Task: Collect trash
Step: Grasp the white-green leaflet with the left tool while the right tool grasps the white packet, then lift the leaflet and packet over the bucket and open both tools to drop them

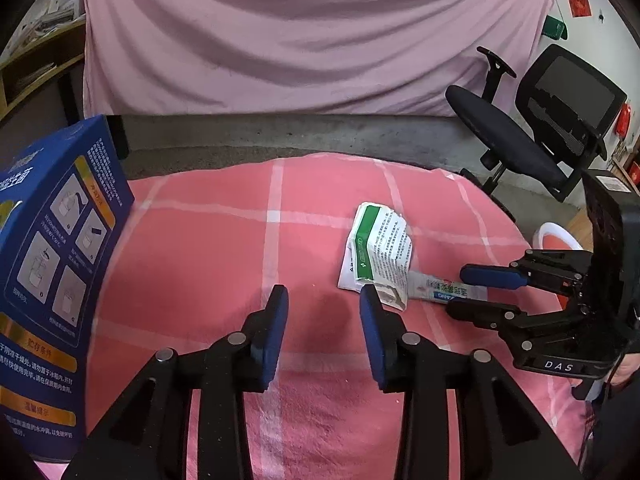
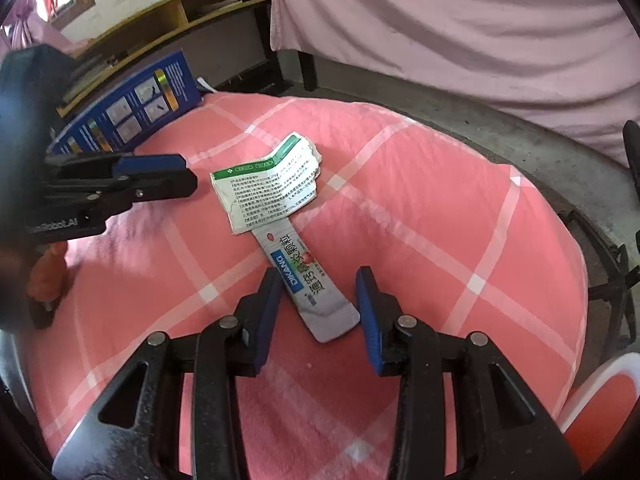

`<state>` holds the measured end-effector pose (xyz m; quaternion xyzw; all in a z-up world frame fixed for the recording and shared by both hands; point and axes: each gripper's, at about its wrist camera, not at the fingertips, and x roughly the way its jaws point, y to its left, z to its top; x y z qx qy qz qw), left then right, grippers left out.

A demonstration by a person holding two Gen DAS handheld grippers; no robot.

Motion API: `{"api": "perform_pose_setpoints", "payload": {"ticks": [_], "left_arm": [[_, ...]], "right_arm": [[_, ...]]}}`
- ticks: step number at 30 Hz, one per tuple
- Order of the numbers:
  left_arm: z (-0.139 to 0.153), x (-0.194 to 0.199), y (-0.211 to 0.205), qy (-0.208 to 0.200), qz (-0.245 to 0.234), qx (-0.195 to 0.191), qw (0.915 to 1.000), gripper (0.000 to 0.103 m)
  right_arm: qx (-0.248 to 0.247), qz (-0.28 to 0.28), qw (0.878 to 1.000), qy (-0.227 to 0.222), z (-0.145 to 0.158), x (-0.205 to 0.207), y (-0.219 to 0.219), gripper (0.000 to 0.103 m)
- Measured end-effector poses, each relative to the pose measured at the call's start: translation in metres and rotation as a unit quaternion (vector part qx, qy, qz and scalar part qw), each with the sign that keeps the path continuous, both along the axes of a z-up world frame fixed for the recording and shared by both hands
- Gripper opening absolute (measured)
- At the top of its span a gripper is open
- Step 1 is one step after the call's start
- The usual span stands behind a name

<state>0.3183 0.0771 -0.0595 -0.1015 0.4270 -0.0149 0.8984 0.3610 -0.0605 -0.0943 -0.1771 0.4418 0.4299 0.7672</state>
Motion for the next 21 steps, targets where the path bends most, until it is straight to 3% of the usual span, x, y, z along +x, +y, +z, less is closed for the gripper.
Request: {"api": "perform_pose_setpoints", "payload": {"ticks": [2,9,14,21], "left_arm": [[-0.002,0.000,-0.002,0.003,-0.003,0.002,1.0000,0.034],[-0.004,0.007,-0.023,0.004,-0.036,0.033,0.9988,0.055],[-0.016,0.026,-0.048,0.030,-0.061,0.104,0.9922,0.055],[-0.029,0.040,-0.059,0.047,-0.087,0.143,0.9847,0.055]], "right_arm": [[-0.006,-0.003,1.000,-0.005,0.001,-0.004,-0.002,0.044],[-0.012,-0.079,0.997,-0.019,0.003,-0.008,-0.033,0.041],[0.006,-0.132,0.991,-0.011,0.006,0.004,-0.052,0.041],[0.038,-0.156,0.987,0.024,0.003,0.014,-0.065,0.041]]}}
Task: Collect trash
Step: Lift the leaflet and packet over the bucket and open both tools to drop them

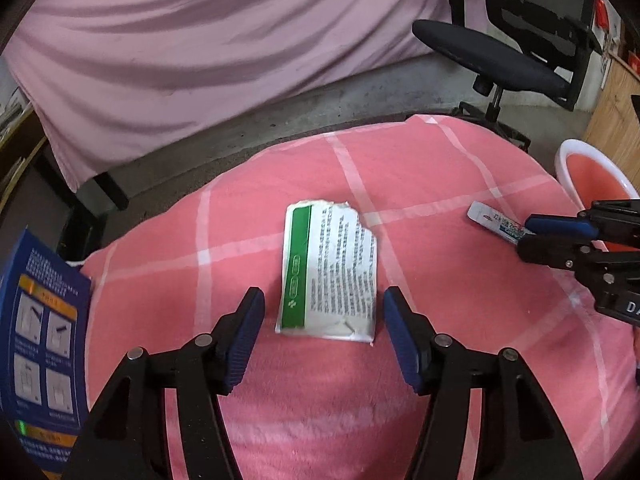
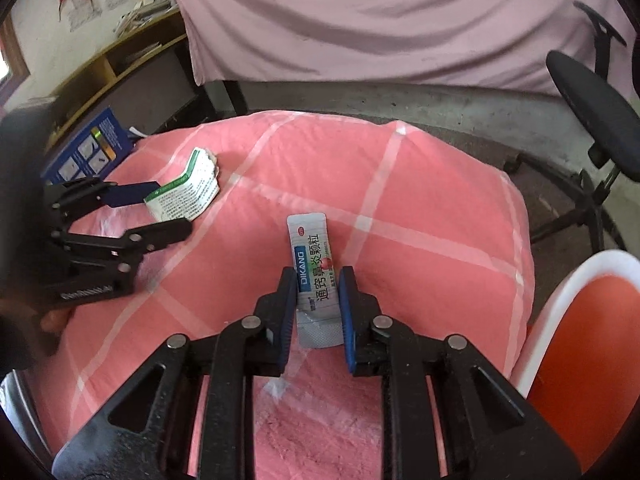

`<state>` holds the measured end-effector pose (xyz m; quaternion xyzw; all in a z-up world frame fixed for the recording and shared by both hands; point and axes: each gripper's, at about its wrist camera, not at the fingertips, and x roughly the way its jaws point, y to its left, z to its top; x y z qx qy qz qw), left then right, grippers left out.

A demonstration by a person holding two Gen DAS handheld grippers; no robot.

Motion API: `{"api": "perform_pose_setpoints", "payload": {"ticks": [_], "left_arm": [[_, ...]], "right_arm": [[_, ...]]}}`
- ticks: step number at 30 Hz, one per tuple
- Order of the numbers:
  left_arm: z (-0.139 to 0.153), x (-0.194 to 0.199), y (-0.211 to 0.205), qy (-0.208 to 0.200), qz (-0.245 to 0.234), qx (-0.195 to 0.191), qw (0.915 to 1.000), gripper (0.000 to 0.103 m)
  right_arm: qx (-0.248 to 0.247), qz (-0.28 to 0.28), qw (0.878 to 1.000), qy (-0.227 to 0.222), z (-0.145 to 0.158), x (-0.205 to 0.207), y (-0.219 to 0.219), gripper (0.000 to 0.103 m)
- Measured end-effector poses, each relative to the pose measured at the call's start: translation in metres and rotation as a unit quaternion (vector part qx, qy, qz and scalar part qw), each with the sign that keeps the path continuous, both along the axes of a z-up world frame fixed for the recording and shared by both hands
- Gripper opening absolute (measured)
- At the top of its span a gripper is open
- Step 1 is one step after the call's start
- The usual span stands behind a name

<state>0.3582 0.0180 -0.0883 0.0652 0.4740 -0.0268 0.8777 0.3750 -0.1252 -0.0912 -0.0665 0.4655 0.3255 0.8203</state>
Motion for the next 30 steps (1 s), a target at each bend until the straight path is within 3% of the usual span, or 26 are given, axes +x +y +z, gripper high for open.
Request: {"api": "perform_pose_setpoints", "payload": {"ticks": [3,5,9,14,19,23,30], "left_arm": [[-0.003,0.003,0.001,0.005,0.001,0.002,1.0000,0.053],[-0.002,0.003,0.000,0.009,-0.005,-0.006,0.9999,0.044],[0.002,-0.004,-0.006,0.005,-0.001,0.007,1.0000,0.044],[0.010,-0.022,-0.009,-0.007,0.008,-0.007,0.9999,0.043],[0.028,-0.048,-0.021,-0.058,0.021,-0.040,0.9973,0.043],[0.049,-0.071,-0.033,-0.116,0.036,-0.078,0.9895,0.043],[0.094,-0.104,-0.067,-0.226,0.023,-0.102,0.9686,0.043]], "right_arm": [[0.003,-0.003,1.000,0.002,0.000,0.000,-0.002,0.041],[0.002,-0.003,1.000,0.001,0.000,-0.002,-0.003,0.041],[0.007,-0.007,1.000,0.000,0.001,-0.006,-0.005,0.041],[0.010,-0.008,1.000,-0.010,0.004,-0.017,-0.012,0.041],[0.020,-0.016,0.999,-0.040,0.013,-0.037,-0.024,0.040],[0.053,-0.037,0.993,-0.094,0.032,-0.057,-0.042,0.040],[0.119,-0.086,0.963,-0.228,0.075,-0.097,-0.083,0.040]]}}
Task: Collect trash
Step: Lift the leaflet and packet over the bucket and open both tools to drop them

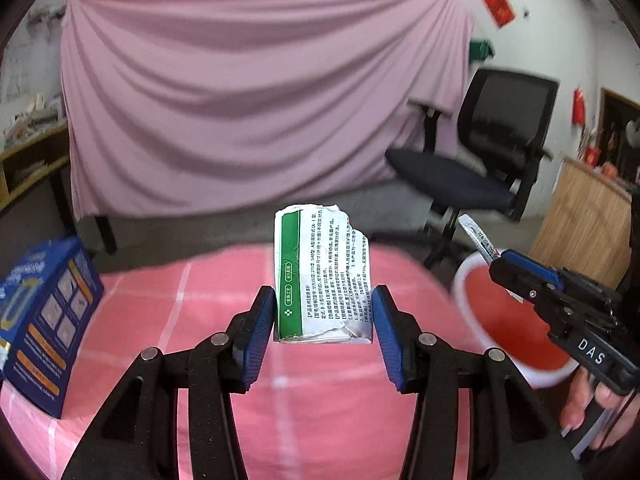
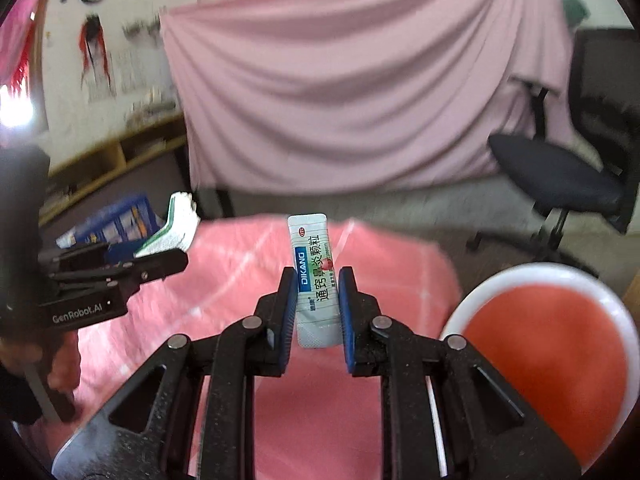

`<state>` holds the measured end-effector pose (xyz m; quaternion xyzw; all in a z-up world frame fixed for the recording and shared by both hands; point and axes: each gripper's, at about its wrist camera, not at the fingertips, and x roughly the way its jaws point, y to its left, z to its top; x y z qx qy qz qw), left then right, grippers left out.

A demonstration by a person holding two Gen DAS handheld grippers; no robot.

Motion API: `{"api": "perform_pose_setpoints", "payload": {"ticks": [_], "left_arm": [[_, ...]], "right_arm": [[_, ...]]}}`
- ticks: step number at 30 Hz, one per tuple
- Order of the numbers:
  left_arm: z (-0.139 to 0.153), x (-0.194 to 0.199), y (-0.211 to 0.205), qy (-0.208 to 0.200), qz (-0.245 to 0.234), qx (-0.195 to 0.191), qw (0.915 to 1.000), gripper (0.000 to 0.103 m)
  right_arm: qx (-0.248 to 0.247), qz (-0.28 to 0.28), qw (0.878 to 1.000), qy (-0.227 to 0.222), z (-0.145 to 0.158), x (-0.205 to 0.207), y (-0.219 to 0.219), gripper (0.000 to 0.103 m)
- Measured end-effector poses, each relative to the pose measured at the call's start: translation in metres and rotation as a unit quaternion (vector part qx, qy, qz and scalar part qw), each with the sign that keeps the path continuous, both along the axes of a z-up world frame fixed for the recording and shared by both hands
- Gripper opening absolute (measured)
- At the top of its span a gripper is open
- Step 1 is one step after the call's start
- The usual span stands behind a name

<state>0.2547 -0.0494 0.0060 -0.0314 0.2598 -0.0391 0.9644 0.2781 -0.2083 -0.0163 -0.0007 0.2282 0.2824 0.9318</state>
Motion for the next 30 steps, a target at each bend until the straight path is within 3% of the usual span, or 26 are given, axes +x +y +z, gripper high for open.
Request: {"api": "perform_pose_setpoints", "payload": {"ticks": [7,14,21,30], "left_arm": [[0.047,-0.017,-0.042,-0.105,-0.033,-0.003,0.9939,0.043],[0.068,-0.015,-0.090,-0.169,-0.096,0.005,0.9809,0.044],[0.063,-0.002,-0.140,-0.186,-0.158,0.023,0.9694,0.044],[0.042,0.010,-0.179,-0.135,-0.188,0.016,0.9726,0.043]], "right_arm": [[0.064,-0.067,0.989,-0.118,0.037,-0.034,-0.051,0.040],[0.097,-0.142,0.967,-0.190,0.059,-0.060,-0.094,0.040],[0.095,-0.197,0.956,-0.197,0.060,-0.069,-0.131,0.041],[0.088,-0.229,0.960,-0.132,0.043,-0.050,-0.165,0.041]]}}
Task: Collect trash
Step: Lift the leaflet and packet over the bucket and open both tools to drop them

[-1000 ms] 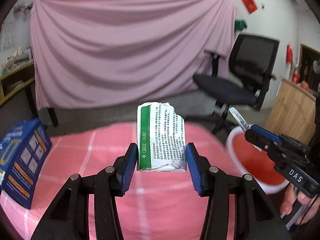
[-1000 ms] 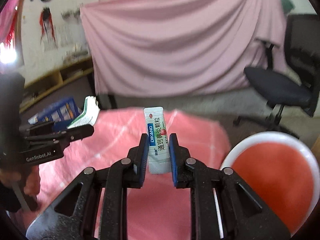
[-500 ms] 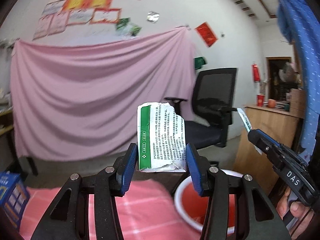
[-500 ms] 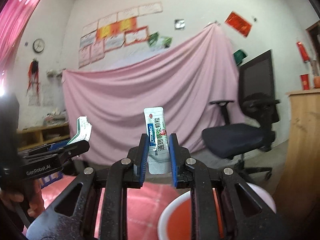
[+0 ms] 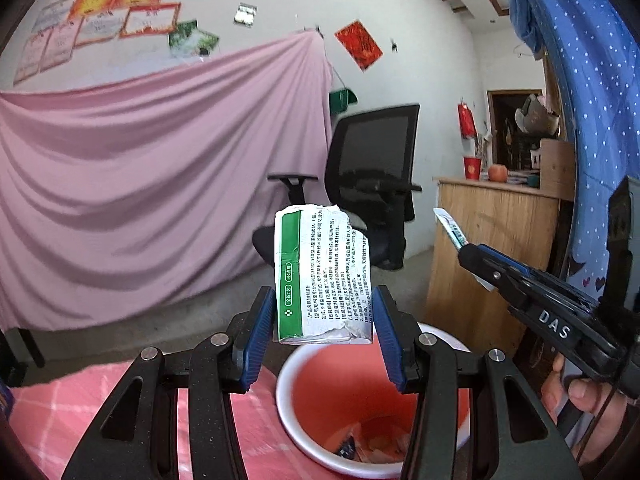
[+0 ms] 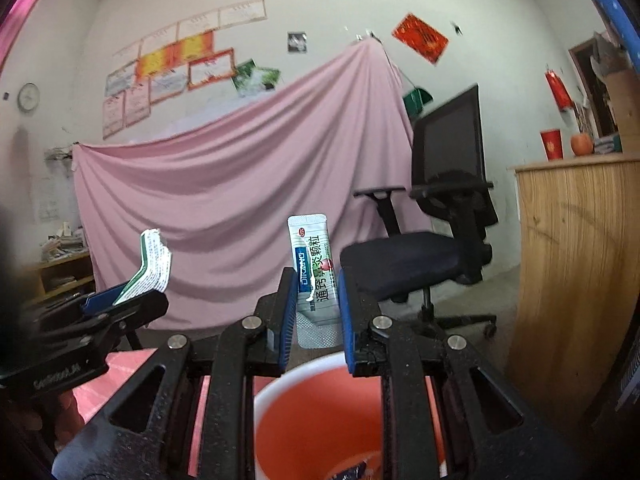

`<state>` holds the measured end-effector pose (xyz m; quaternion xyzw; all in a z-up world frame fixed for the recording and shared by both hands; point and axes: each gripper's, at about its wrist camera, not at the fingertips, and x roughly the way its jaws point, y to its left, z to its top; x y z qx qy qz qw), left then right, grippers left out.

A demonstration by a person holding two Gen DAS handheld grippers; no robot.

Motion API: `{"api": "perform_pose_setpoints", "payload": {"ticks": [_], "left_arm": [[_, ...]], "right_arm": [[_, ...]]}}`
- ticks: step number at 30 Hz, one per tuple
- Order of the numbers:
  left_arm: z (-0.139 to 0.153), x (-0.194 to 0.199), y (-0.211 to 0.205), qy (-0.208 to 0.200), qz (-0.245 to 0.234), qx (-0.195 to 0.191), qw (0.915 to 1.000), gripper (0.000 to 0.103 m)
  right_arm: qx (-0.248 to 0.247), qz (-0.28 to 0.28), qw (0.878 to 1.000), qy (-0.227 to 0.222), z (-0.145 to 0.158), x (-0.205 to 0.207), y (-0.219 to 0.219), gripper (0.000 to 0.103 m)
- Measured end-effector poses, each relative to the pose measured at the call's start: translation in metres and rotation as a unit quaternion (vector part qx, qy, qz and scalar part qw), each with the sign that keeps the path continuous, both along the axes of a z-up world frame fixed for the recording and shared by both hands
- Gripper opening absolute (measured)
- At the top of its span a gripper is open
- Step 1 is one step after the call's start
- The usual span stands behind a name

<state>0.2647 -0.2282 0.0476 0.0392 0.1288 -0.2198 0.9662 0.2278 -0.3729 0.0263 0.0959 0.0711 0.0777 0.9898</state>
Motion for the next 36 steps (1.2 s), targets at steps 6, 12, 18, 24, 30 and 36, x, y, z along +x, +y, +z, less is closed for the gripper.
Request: {"api": "perform_pose_setpoints", "payload": {"ticks": [6,12,18,24,30,36], "left_arm": [[-0.023,0.020,-0.008,0.068,-0.004,0.020,0.9975,0.044],[-0.037,0.036,-0.009,0.122,-0.005,0.014,0.9924,0.044],[-0.043,0.042,-0.011,0.156,-0.012,0.016,0.9876,0.044],[-0.048,0.041,-0.010,0.168,-0.014,0.017,0.9855,0.044],[-0.049,0.041,-0.009,0.173,-0.017,0.016,0.9847,0.044],[-0.052,0.042,-0.008,0.182,-0.017,0.020,0.9830,0.044]], "right_arm": [[-0.012,-0.006,0.998,0.069,-0.018,0.021,-0.001,0.041],[-0.011,0.001,0.991,0.133,-0.039,0.040,-0.004,0.041],[-0.013,0.001,0.986,0.164,-0.048,0.047,-0.006,0.041],[-0.010,-0.001,0.984,0.175,-0.050,0.050,-0.009,0.041],[-0.009,-0.001,0.984,0.179,-0.050,0.052,-0.010,0.041],[-0.008,-0.001,0.982,0.187,-0.050,0.055,-0.011,0.043]]}}
